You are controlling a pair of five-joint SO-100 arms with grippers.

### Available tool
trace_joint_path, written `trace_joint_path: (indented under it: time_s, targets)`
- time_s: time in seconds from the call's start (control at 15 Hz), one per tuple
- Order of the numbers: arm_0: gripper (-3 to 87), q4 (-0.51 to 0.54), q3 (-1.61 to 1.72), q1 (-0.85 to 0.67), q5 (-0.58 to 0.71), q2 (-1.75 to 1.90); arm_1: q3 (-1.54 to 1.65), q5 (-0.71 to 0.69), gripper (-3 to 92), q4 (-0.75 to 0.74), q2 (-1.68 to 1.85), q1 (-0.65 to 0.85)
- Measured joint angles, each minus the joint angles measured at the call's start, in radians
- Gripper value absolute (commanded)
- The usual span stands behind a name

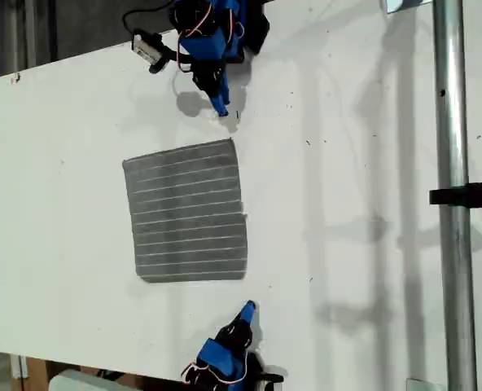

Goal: Grasp corners of a towel and fold twice.

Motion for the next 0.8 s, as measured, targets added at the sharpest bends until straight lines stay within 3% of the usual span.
trace_joint_path:
  time_s: [0.07, 0.2, 0.27, 0.6, 0.8]
  targets:
    - [-2.6, 0.000, 0.000, -0.012, -0.009, 0.000, 0.000, 0.000, -0.2, 0.000, 0.000, -0.015]
    - [-2.6, 0.000, 0.002, -0.285, -0.279, 0.000, 0.000, 0.000, -0.2, 0.000, 0.000, -0.044]
    - [-2.6, -0.002, 0.005, -0.347, -0.353, -0.002, 0.000, 0.000, -0.2, 0.000, 0.000, -0.049]
    - [-2.7, 0.000, 0.005, -0.368, -0.391, -0.002, 0.000, 0.000, -0.2, 0.000, 0.000, -0.064]
    - [-2.9, -0.005, -0.014, -0.328, -0.522, -0.002, -0.018, -0.011, -0.3, -0.028, -0.009, -0.120]
